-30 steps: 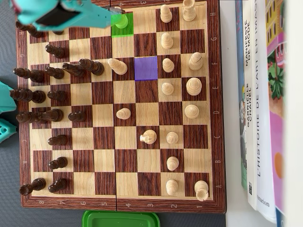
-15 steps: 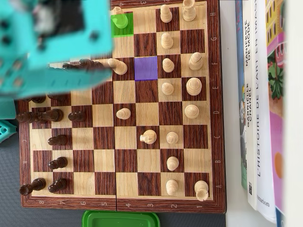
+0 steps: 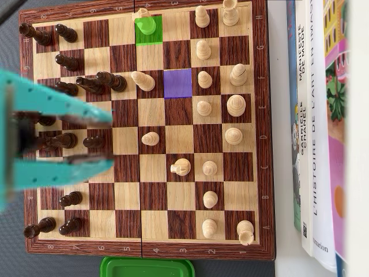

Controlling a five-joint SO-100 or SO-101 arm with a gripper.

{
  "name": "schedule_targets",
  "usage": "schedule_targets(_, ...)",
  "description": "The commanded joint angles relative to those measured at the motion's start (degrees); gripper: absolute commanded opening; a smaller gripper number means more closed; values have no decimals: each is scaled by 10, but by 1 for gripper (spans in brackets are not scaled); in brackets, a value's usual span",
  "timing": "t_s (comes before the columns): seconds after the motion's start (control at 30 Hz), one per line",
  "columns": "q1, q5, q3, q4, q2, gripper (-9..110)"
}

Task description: Play chess

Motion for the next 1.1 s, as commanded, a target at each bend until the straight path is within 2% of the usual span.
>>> schedule_targets(0.0,8,-3,34,-45,64,13)
schedule_targets(0.57,-15,-4,316,-344,299,13)
schedule_targets(1.07,-14,-4,474,-610,439,13)
